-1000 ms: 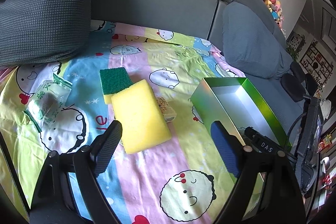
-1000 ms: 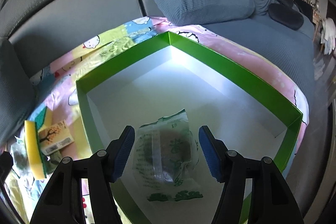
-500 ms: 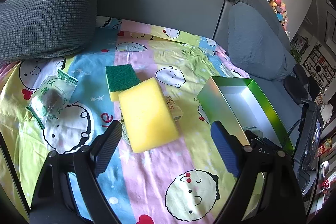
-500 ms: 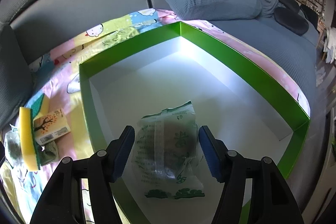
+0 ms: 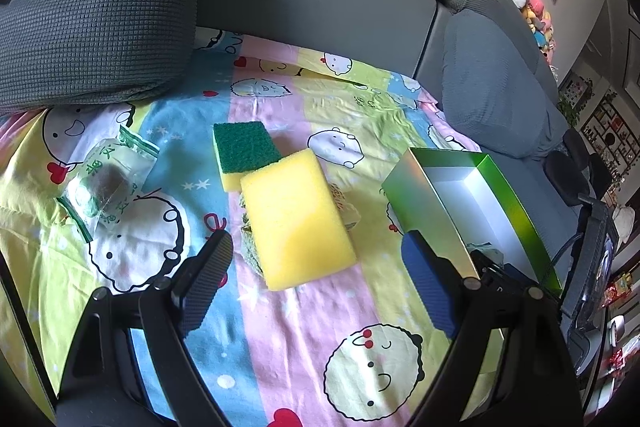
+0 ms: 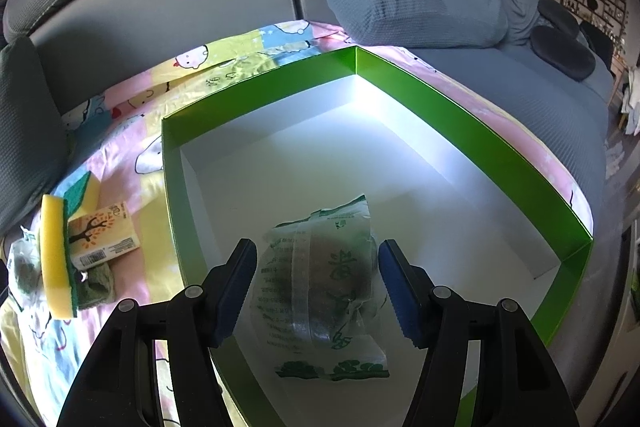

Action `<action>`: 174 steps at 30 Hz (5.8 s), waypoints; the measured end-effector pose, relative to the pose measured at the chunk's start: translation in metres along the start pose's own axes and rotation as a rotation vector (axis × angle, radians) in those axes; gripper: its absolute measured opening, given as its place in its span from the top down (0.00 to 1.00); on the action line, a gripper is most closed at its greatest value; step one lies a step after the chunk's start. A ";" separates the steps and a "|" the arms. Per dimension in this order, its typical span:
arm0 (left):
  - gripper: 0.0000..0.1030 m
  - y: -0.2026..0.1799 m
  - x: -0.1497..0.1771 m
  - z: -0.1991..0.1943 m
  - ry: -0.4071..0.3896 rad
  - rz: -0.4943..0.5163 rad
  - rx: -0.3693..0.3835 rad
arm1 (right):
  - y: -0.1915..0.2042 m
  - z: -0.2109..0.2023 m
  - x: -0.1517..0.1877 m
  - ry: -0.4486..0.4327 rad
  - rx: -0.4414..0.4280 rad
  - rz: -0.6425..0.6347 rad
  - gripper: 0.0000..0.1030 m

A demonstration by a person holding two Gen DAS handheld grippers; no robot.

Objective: Organize objects
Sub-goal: 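Withdraw the right gripper from the box toward the yellow sponge, then close the right gripper on the yellow sponge with green pad, then lift the yellow sponge with the right gripper and carry it over the box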

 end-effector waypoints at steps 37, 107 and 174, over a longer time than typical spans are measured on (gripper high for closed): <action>0.17 0.042 -0.003 0.002 0.036 -0.170 -0.049 | 0.053 -0.101 -0.039 -0.172 -0.462 0.006 0.24; 0.18 0.047 0.017 0.043 0.176 -0.298 0.056 | 0.128 -0.004 -0.010 0.159 -0.677 -0.053 0.30; 0.55 -0.119 0.004 0.033 -0.024 0.171 0.316 | 0.003 -0.045 -0.041 0.023 -0.525 0.143 0.53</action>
Point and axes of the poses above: each gripper's, at about its wrist camera, not at the fingertips, and z roughly the way its jaws point, y to its left, x to its underside, the point moved 2 cm from there along z, roughly the way its jaws point, and after that the axes turned 3 degrees about z, right-handed, at the moved point
